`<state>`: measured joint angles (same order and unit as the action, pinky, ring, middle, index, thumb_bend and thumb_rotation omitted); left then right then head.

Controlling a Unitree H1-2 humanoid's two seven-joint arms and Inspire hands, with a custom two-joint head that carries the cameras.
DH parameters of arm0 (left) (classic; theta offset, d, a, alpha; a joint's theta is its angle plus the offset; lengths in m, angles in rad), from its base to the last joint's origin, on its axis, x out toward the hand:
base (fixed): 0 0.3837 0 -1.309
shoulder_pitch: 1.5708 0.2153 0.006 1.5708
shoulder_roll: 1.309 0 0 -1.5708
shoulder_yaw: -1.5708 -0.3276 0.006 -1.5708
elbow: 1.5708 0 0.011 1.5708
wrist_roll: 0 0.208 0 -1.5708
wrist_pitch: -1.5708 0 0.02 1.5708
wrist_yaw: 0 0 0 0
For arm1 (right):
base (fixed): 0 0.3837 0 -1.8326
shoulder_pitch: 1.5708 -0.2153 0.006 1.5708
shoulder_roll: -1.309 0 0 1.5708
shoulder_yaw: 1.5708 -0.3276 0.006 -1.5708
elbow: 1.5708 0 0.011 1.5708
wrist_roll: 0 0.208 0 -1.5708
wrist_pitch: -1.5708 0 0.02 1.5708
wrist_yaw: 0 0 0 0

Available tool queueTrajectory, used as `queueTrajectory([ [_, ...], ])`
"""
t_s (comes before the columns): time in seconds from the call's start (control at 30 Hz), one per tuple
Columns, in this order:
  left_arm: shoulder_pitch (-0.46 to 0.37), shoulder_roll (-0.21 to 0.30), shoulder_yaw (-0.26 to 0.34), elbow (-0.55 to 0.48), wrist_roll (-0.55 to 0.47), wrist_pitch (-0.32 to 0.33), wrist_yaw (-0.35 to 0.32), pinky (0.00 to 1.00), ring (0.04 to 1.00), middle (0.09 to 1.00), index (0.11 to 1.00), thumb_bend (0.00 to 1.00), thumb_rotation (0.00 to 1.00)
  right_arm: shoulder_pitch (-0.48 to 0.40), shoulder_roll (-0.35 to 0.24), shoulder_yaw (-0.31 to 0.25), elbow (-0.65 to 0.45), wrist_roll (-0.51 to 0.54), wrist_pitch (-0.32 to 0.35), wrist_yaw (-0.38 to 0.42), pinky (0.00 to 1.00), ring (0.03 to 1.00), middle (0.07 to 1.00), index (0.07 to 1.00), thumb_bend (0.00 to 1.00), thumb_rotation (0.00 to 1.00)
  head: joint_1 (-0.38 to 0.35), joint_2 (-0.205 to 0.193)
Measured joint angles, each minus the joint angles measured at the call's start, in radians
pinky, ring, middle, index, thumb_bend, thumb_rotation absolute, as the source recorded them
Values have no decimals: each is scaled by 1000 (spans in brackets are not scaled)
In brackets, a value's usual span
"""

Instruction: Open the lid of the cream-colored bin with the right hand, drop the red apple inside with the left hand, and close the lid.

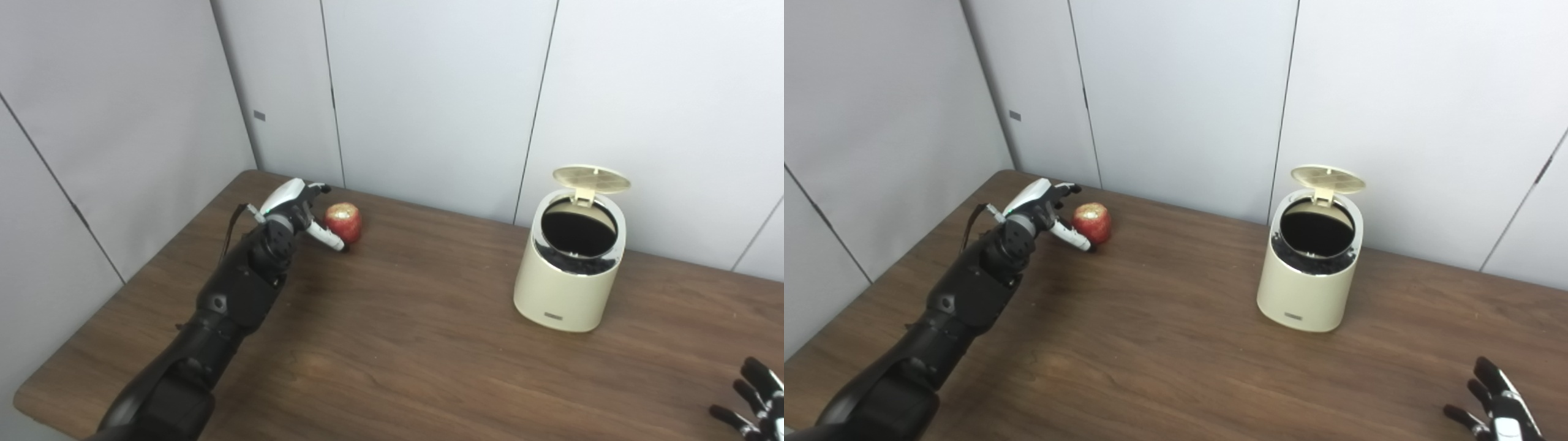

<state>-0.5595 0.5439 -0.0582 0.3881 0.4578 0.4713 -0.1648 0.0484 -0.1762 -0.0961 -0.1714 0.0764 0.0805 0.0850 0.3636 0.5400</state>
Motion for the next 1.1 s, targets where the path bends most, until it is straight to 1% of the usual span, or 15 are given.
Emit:
queueTrajectory([
  [0.1,-10,-3,-17,12,2,0,0,659,816,896,894,938,82,2,4,1,-4,-5,0,-4,830,942,947,920,483,938,-12,2],
  [0.23,-19,-5,-45,24,4,0,-5,640,795,884,880,914,65,7,10,2,-12,-7,1,-5,824,938,942,931,479,939,-21,6],
  [0.3,-23,-5,-46,28,4,1,-7,641,795,884,876,910,50,11,12,2,-18,-7,2,-5,823,936,938,932,486,938,-21,6],
  [0.37,-28,-6,-46,37,3,-1,-6,667,810,888,871,904,28,13,12,2,-26,-7,7,-5,829,938,935,932,492,931,-25,5],
  [0.47,-39,-7,-46,59,-1,-5,-4,654,802,883,869,892,11,16,13,1,-36,-5,16,-6,835,943,939,947,482,932,-29,3],
  [0.53,-42,-8,-46,59,-4,-5,-4,645,781,864,859,883,7,16,15,2,-41,-5,28,-6,841,947,943,955,494,938,-34,0],
  [0.67,-47,-11,-50,65,-6,-6,-2,627,734,818,816,866,1,17,19,2,-41,-5,30,-6,838,944,941,954,503,932,-40,-2],
  [0.8,-47,-15,-44,70,-27,-25,10,559,643,737,742,792,0,17,22,2,-41,-3,30,-6,848,951,946,957,494,923,-46,-2],
  [0.9,-46,-30,-32,77,-38,-62,45,515,565,653,670,734,0,17,29,2,-42,0,31,-6,862,956,952,960,480,911,-48,-3],
  [0.93,-46,-37,-25,79,-41,-74,65,490,489,586,606,618,0,17,33,2,-43,2,31,-6,861,955,952,962,475,910,-48,-6],
  [0.97,-46,-44,-12,84,-44,-90,84,459,437,543,570,545,0,17,35,2,-42,2,31,-6,855,952,951,963,472,916,-48,-6],
  [1.03,-46,-57,9,90,-59,-107,121,420,411,527,535,508,0,17,35,2,-42,2,31,-6,858,954,954,965,475,921,-48,-8],
  [1.1,-45,-63,17,94,-67,-132,146,426,417,525,501,500,0,17,35,2,-42,2,31,-6,861,951,952,967,474,921,-49,-9],
])
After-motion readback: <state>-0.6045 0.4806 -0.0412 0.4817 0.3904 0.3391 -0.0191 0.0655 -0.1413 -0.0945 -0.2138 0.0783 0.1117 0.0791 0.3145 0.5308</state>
